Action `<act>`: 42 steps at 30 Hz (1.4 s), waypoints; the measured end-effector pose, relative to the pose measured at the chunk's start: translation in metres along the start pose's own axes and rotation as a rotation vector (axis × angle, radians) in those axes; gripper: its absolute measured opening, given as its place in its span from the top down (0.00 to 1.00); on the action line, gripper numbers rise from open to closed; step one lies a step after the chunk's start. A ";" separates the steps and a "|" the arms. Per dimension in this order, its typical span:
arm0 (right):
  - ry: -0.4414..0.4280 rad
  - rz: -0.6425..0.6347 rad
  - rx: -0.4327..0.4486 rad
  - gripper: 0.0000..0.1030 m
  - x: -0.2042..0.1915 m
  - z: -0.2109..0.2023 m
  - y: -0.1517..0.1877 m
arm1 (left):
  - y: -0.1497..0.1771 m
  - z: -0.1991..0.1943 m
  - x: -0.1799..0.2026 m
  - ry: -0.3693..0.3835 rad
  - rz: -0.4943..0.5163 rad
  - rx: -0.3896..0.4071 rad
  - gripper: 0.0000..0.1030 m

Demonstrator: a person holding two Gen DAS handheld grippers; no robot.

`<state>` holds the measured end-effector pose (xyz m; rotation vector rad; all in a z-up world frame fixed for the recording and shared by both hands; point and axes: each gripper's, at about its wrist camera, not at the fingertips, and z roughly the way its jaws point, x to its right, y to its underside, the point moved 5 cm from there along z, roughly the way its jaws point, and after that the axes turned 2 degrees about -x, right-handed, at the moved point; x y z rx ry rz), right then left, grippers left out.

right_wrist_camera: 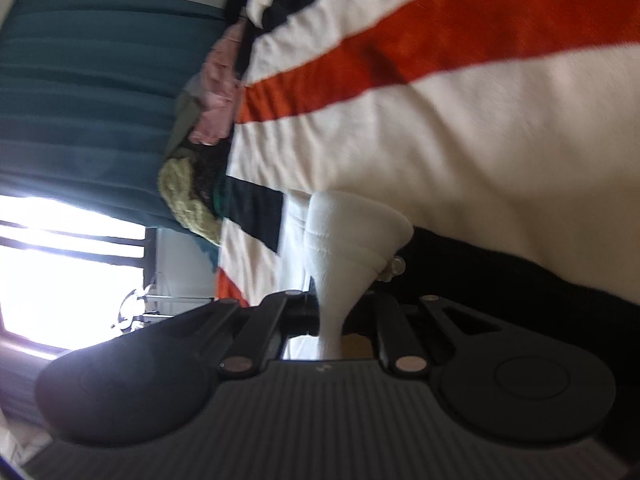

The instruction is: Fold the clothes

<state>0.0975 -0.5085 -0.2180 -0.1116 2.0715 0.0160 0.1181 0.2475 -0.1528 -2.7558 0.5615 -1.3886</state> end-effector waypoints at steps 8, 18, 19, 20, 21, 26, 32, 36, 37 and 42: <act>0.019 0.030 -0.017 0.92 0.009 -0.002 0.007 | -0.042 -0.014 -0.027 0.072 -0.199 0.103 0.21; 0.045 0.030 -0.012 0.92 0.008 0.000 0.006 | -0.054 -0.024 -0.015 0.120 -0.090 0.137 0.35; 0.048 0.029 -0.011 0.92 0.008 0.000 0.006 | -0.056 -0.023 -0.015 0.109 -0.070 0.142 0.35; 0.051 0.027 -0.010 0.92 0.008 0.001 0.006 | -0.057 -0.020 -0.015 0.086 -0.044 0.154 0.36; 0.054 0.026 -0.008 0.92 0.008 0.001 0.005 | -0.058 -0.017 -0.015 0.060 -0.017 0.166 0.44; 0.077 0.000 0.016 0.92 0.006 0.007 0.004 | -0.050 -0.020 -0.011 -0.016 0.017 0.211 0.68; 0.102 -0.101 0.047 0.93 -0.005 0.003 -0.003 | -0.073 -0.073 0.003 -0.010 0.066 0.305 0.84; 0.058 -0.091 0.089 0.93 -0.008 -0.008 -0.006 | -0.112 -0.110 0.032 -0.054 0.214 0.322 0.86; 0.046 -0.088 0.101 0.93 -0.009 -0.011 -0.007 | -0.117 -0.118 0.036 -0.052 0.235 0.306 0.86; 0.030 -0.095 0.193 0.93 -0.015 -0.038 -0.012 | -0.119 -0.146 0.033 -0.064 0.267 0.217 0.86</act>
